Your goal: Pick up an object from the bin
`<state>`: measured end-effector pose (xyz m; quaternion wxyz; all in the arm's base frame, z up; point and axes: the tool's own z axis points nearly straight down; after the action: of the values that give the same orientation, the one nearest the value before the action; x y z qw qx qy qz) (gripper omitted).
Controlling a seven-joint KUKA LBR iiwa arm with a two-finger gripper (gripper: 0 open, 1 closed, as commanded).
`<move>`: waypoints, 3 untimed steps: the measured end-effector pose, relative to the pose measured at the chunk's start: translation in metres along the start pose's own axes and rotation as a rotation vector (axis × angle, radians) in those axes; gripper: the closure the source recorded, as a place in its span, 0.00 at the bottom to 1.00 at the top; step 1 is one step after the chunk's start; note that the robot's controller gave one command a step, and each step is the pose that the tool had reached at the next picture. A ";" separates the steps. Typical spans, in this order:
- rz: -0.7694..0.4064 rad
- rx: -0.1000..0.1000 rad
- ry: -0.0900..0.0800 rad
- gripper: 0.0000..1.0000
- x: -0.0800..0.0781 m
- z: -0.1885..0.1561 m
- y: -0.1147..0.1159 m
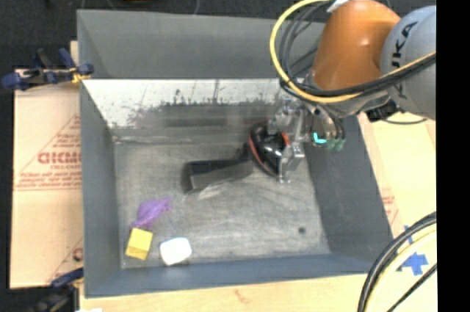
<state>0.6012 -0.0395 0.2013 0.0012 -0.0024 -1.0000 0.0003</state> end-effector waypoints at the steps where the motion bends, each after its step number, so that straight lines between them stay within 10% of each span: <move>1: -0.001 0.001 -0.007 0.00 -0.002 -0.004 0.000; 2: 0.108 -0.001 -0.011 0.00 -0.010 0.039 0.008; 3: -0.085 0.000 -0.008 0.00 -0.017 0.046 0.070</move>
Offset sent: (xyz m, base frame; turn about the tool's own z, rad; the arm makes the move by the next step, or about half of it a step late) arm 0.0233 0.0259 -0.1313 0.3273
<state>0.6180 0.0306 0.1553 -0.0027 0.0401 -0.9992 0.0005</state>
